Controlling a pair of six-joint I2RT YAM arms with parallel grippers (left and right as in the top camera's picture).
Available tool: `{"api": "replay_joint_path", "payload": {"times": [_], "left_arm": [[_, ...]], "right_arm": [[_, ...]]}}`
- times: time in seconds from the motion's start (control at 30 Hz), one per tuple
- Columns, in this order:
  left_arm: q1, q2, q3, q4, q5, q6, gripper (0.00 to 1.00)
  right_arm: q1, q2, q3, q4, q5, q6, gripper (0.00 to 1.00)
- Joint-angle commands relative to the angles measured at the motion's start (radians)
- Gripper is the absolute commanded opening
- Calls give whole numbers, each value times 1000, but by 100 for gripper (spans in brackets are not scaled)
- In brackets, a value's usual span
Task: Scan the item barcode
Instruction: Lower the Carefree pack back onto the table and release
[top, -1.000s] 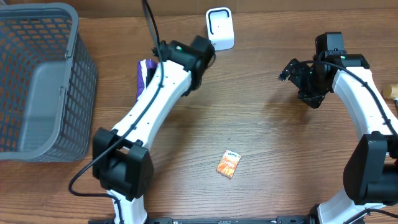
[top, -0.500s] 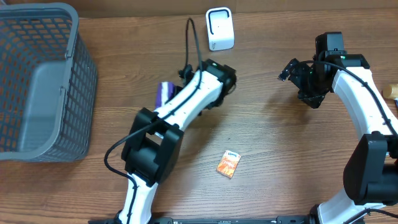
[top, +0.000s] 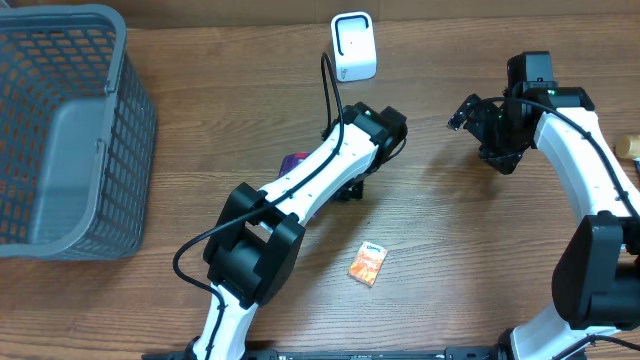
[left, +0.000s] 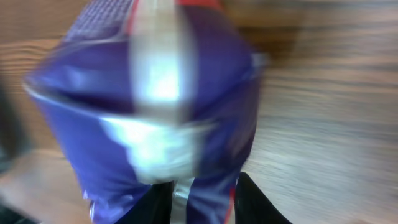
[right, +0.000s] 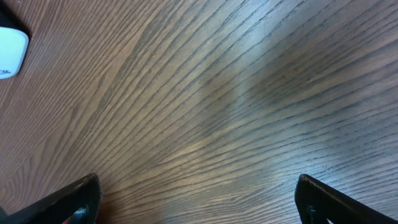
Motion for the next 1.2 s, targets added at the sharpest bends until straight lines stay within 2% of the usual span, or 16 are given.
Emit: {"api": "replay_joint_path", "payload": {"times": [0.0,0.03,0.07,0.17,0.37,0.57,0.6,0.67,0.8,0.93,1.17], "left_arm": [[3,12,82,-3,242,94,29],[4,12,118,-9,270,112,33],[7,12,193,-21,314,139,44],[14,12,311,-48,362,174,54],[55,12,533,-138,359,188,56],[164,12,577,-201,356,188,59],[187,12,577,-210,356,188,64],[249,12,577,-226,356,189,100],[386,12,576,-233,362,189,100],[468,12,576,-234,375,188,100],[511,20,569,-233,370,188,100]], "right_arm": [[0,-21,14,2,4,3,100],[0,-21,14,2,4,3,100],[0,-21,14,2,4,3,100],[0,-21,14,2,4,3,100],[0,-21,14,2,4,3,100],[0,-21,14,2,4,3,100],[0,-21,14,2,4,3,100],[0,-21,14,2,4,3,100],[0,-21,14,2,4,3,100],[0,-21,14,2,4,3,100],[0,-21,14,2,4,3,100]]}}
